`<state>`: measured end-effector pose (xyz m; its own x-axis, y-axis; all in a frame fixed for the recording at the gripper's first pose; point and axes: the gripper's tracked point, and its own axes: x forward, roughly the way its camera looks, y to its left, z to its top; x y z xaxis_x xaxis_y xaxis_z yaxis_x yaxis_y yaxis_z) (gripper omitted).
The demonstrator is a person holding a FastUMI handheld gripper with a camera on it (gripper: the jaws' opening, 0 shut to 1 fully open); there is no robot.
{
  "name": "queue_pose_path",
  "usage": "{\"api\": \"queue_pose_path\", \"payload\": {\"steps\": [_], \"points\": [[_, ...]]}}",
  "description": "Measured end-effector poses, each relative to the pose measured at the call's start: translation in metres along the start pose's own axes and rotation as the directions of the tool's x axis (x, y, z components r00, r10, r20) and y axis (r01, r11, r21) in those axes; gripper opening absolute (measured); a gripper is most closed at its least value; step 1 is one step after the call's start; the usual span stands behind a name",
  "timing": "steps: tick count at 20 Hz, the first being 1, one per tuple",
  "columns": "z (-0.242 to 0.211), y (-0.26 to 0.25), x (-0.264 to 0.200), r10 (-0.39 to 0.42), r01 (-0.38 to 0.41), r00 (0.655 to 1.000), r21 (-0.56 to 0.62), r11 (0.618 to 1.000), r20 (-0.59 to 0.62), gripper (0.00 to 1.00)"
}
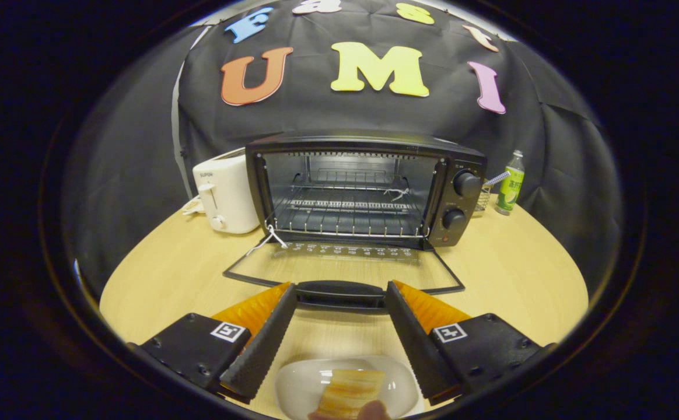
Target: Open the toaster oven, put the food inside, and close the toaster oven door.
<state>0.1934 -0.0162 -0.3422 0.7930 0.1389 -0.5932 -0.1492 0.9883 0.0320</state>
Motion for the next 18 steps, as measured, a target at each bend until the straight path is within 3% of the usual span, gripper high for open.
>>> {"api": "queue_pose_path", "payload": {"steps": [5, 8, 13, 18], "points": [[0.014, 0.003, -0.047, 0.019, -0.019, 0.999, -0.004, 1.0, 0.038, 1.0], [0.012, 0.004, -0.078, 0.044, -0.044, 0.999, -0.003, 0.999, -0.001, 1.0], [-0.002, 0.002, -0.112, 0.097, -0.092, 0.99, 0.051, 0.994, -0.101, 1.0], [-0.052, -0.002, -0.105, 0.092, -0.074, 0.961, 0.075, 0.994, -0.262, 1.0]]}}
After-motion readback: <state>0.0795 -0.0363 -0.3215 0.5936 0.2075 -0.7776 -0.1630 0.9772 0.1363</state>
